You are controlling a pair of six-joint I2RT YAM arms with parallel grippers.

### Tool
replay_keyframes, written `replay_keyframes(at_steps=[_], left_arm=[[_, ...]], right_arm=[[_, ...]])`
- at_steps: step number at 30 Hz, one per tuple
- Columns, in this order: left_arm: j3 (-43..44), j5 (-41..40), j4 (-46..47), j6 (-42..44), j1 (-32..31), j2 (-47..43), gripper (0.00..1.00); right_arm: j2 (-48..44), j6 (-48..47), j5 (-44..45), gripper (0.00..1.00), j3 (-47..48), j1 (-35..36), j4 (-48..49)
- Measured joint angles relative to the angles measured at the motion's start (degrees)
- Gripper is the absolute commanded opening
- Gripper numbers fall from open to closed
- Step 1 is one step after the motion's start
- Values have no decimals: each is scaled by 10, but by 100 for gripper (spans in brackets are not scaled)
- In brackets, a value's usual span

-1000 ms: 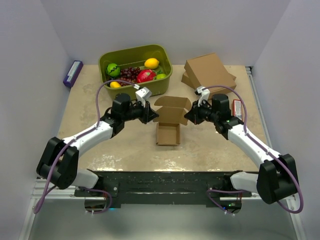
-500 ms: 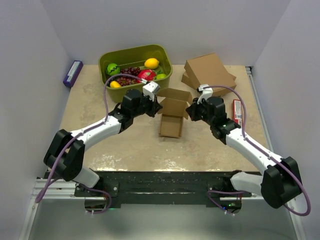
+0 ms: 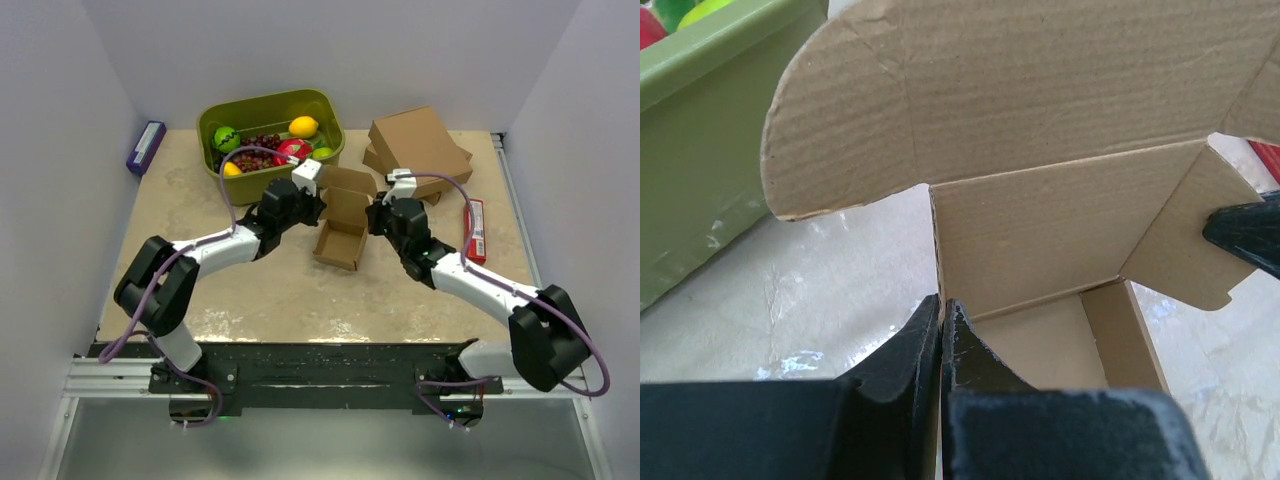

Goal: Fold the paper box

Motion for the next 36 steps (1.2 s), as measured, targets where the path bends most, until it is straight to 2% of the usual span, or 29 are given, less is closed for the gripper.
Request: replay_keyframes(at_steps=[15,28,36], left_arm=[[-49,-35,99,-31,-15,20,0],[-89,-51,164,-43,-31,19,0],[-119,-57,195,-50,-37,10,0]], right_arm=[[35,34,117,0,-33,47,76],[54,66,242,0,-40,102,89],[61,81,287,0,-40,125,91]])
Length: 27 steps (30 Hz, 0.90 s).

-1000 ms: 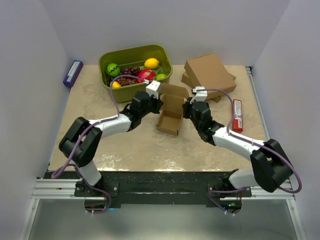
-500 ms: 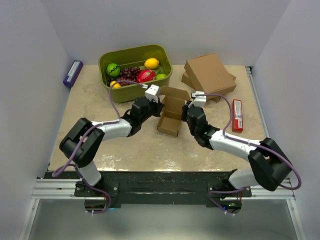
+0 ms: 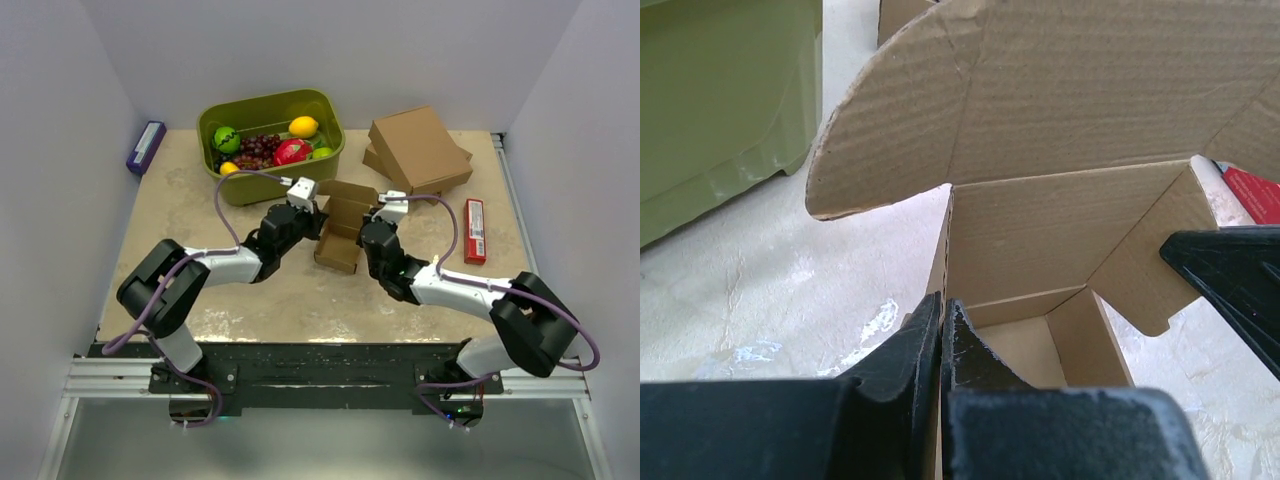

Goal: Fold the paper box

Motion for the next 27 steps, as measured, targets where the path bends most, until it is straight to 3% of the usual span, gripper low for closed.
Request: replay_keyframes(at_steps=[18,20,23,24,27], left_arm=[[-53,-3,2,-19,-14,-5,0],[-56,-3,2,-21,-15,-5,0],[-58,-4,3,-23,-17,-7,0],[-59,-4,3,-24,-18,-8,0],[-60,-4,0,-26,-23,-10,0]], right_arm=[[34,47,35,0,-7,51,-50],[34,55,41,5,-7,55,-57],[33,66,41,22,-7,61,-73],[31,70,36,34,-8,63,-79],[12,81,10,57,-19,74,-99]])
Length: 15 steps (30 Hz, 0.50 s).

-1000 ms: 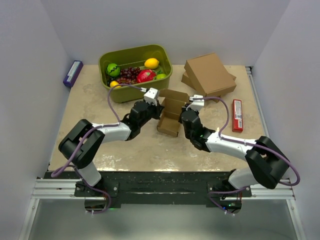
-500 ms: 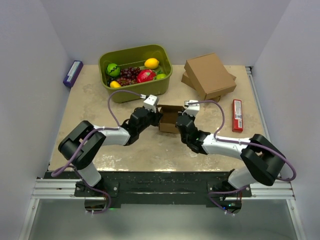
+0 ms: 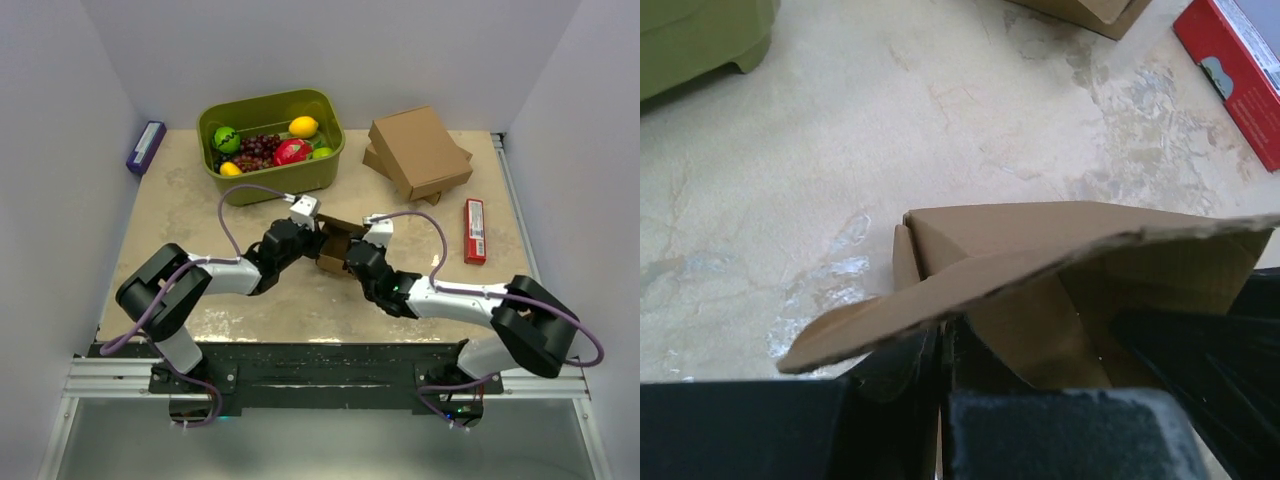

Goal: Fold the paper box

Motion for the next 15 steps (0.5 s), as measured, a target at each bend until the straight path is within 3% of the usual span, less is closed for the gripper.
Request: replay_keyframes(at_steps=[8,14,15], left_arm=[[-10,2,-15,-4,-18,-1,0],[-23,2,-18,-5,-22,-1,1],[-24,2,-17,-5,-22,-1,6]], right_arm=[[-146,11,-69,77,-45,7,-63],[-264,13,-101,78,-61,7,-138],[-282,13,-105,78,-61,7,-148]])
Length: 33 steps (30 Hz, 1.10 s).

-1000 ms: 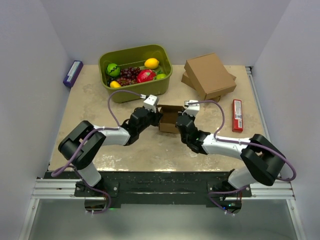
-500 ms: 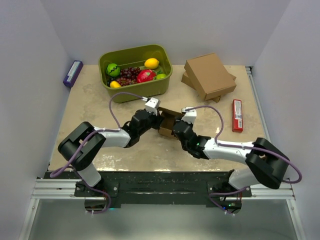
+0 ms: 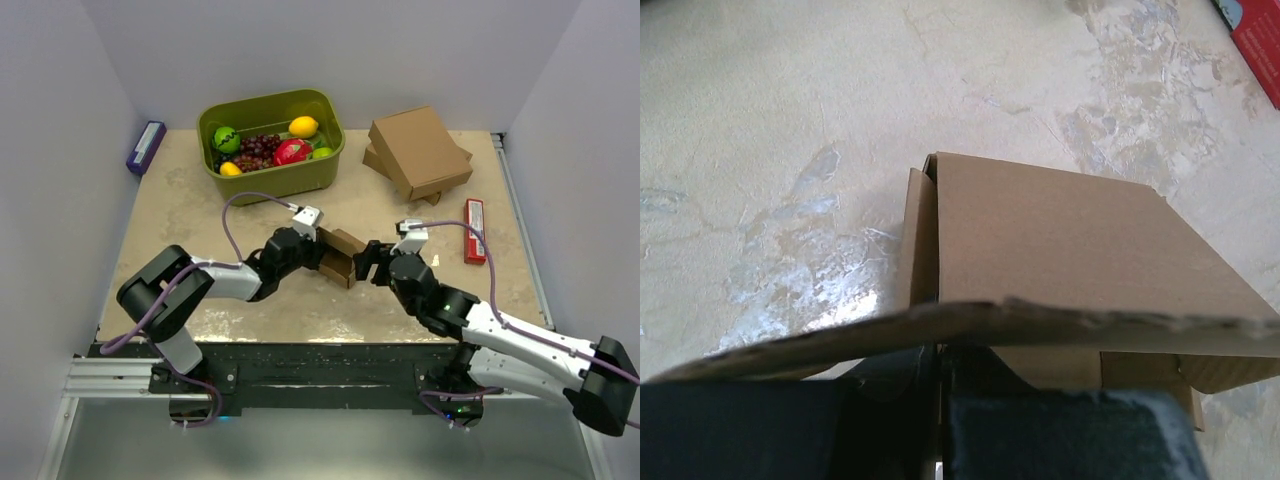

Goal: Fold the paper box

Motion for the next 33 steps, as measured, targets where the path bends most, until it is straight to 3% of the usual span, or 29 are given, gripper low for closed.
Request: replay_keyframes(at_steps=[2,5,11,20,33], left_arm=[[-4,0,3,0,0,-1,13],[-15,2,-2,2,-3,-9,31],[-34,2,-28,0,-6,-43,47],[-48,2,-68,0,-6,-99,62],[-109,0,-125,0,-6,-204,66]], right_arm=[[-30,0,-6,78,2,0,-19],[-46,4,-16,78,15,0,-46],[-23,10,-44,78,73,0,-64],[21,13,-80,79,106,0,-51],[80,15,-104,78,147,0,-42]])
